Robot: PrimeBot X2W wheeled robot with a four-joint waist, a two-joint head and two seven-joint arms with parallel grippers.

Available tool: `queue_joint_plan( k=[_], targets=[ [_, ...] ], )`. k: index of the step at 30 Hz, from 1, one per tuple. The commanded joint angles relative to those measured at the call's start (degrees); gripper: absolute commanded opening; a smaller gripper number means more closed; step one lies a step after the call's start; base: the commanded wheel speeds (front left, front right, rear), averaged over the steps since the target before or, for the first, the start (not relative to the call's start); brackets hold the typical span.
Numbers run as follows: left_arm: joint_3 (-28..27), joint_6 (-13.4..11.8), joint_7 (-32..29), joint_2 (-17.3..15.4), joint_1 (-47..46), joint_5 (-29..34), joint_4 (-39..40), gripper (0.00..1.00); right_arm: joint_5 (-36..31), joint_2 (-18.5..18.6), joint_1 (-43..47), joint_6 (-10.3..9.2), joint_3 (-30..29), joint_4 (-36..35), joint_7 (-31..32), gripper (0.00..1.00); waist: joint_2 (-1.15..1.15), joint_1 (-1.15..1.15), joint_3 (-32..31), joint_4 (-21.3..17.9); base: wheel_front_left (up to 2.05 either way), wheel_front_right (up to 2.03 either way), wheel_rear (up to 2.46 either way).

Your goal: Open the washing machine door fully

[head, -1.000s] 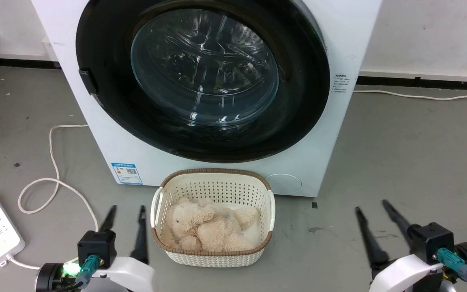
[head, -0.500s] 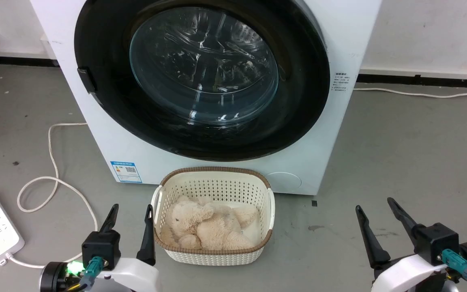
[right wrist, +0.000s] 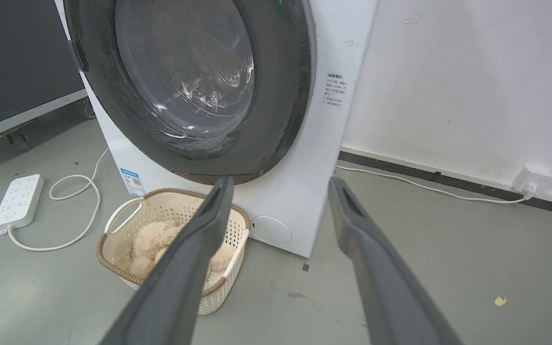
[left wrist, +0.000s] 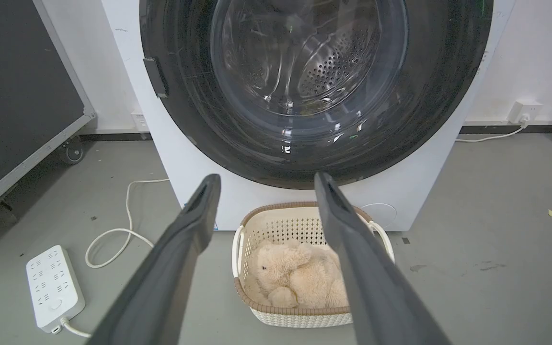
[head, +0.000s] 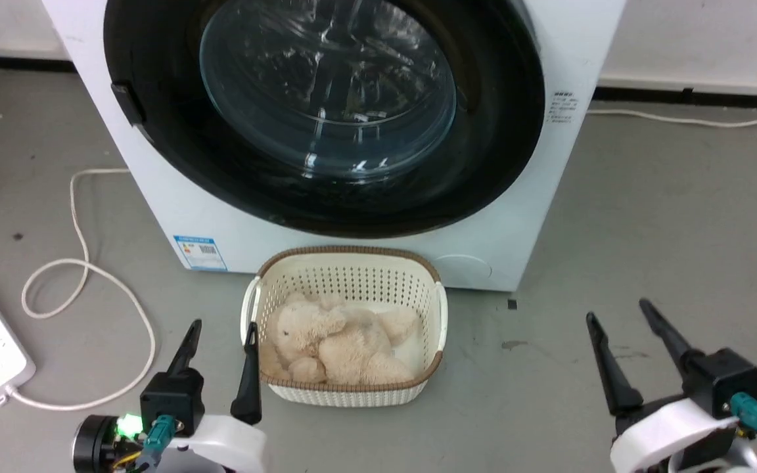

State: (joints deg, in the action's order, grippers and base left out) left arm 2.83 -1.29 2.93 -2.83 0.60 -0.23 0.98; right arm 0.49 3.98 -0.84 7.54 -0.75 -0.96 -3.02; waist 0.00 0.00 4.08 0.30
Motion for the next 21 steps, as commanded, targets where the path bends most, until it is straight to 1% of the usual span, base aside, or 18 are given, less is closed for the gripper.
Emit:
queue_joint_plan(
  k=[1,9,10,11,17,18,20,21],
  targets=[
    [0.3,-0.4,0.7,0.0,-1.5,-0.2,0.5,1.00,0.3,0.8,-1.6,-0.01,0.1,-0.4,-0.6,1.00,0.00,0.00,0.8,0.2,0.00,0.00,0.00],
    [0.9,-0.7,1.5,0.0,-2.5,-0.3,1.2,1.00,1.8,2.9,-5.2,-0.02,0.4,-0.5,-1.4,1.00,0.00,0.00,2.8,0.6,0.00,0.00,0.00],
    [1.1,-0.9,1.8,0.0,-2.8,-0.3,1.4,1.00,2.5,3.4,-6.5,-0.02,0.5,-0.3,-1.4,0.67,0.00,0.00,3.4,0.7,0.00,0.00,0.00],
    [1.2,-0.9,1.9,0.0,-2.9,-0.3,1.5,1.00,2.9,3.7,-7.2,-0.02,0.5,-0.3,-1.4,0.00,0.00,0.00,3.7,0.8,0.00,0.00,0.00],
    [1.7,-1.2,2.5,0.0,-3.5,-0.3,1.9,1.00,6.1,4.5,-10.6,-0.02,0.4,0.2,-0.8,0.00,0.00,0.00,5.0,1.1,0.00,0.00,0.00],
    [1.9,-1.3,2.7,0.0,-3.8,-0.3,2.0,1.00,7.6,4.7,-12.1,-0.02,0.1,0.5,-0.4,0.00,0.00,0.00,5.5,1.3,0.00,0.00,0.00],
    [2.0,-1.3,2.8,0.0,-3.9,-0.4,2.1,1.00,8.5,4.7,-12.9,-0.02,-0.1,0.7,-0.1,0.00,0.00,0.00,5.7,1.4,0.00,0.00,0.00],
    [2.2,-1.5,3.1,0.0,-4.1,-0.4,2.2,1.00,10.3,4.8,-14.4,-0.02,-0.4,1.2,0.6,0.00,0.00,0.00,6.2,1.6,0.00,0.00,0.00]
  ],
)
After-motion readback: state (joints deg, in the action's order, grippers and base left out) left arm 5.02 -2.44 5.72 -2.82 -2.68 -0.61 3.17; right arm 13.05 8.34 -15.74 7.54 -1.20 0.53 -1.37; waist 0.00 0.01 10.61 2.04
